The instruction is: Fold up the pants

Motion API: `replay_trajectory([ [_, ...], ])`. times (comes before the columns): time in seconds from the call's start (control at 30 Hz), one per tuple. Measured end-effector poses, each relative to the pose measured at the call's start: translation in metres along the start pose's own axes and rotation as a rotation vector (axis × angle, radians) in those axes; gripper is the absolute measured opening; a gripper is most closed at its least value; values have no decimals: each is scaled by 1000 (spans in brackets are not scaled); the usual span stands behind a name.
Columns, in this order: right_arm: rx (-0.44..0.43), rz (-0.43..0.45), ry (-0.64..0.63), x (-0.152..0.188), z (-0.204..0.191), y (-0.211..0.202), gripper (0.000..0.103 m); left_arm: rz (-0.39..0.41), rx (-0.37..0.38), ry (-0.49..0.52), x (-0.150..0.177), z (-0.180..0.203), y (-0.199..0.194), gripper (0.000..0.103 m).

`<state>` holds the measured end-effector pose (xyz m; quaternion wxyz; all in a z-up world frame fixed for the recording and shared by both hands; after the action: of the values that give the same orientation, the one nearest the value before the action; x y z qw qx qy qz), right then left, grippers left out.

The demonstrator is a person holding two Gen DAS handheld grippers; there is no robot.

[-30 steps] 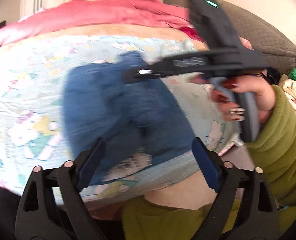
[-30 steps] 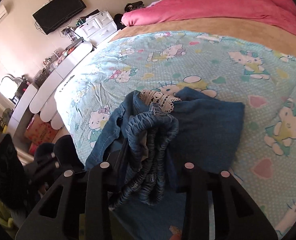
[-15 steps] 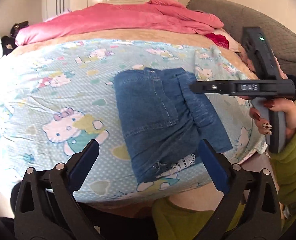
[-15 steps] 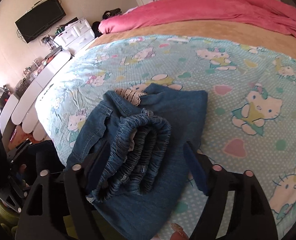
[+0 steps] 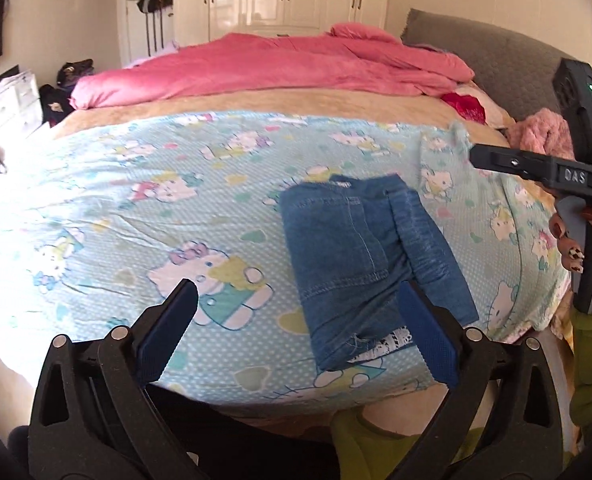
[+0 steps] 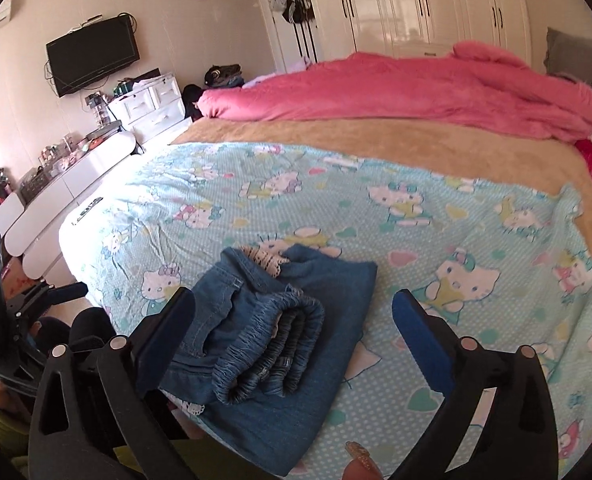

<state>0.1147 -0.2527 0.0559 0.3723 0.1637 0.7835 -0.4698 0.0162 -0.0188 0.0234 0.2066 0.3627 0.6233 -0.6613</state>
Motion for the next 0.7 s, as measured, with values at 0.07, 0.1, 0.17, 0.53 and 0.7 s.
replay_trajectory([
  [0.07,5,18,-10,-2,-3,-7,98,11,-11,-10,-2,-5,-4,93],
  [0.1,7,24,-13,-3,-4,-10,98,18,-20,-19,-3,-8,-8,93],
  [0.17,14,33,-16,-4,-6,-15,98,25,-38,-30,-5,-13,-12,93],
  [0.53,88,47,-8,5,8,-23,98,14,-90,-21,-9,-20,-7,93],
  [0.7,98,27,-20,18,12,-15,98,-12,-88,-12,-6,-16,5,93],
])
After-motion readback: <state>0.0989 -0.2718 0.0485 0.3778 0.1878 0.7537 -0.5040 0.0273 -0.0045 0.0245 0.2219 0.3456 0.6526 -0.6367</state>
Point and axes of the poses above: each gripper's, at about its wrist camera, not at the fingertips, and y roughly the way its jaws point, z to its right, x to its underside, the point moved 4 cm from there along y, roughly the way its jaws point, and after that the axes turned 7 degrees about y, right-handed, at the moved point
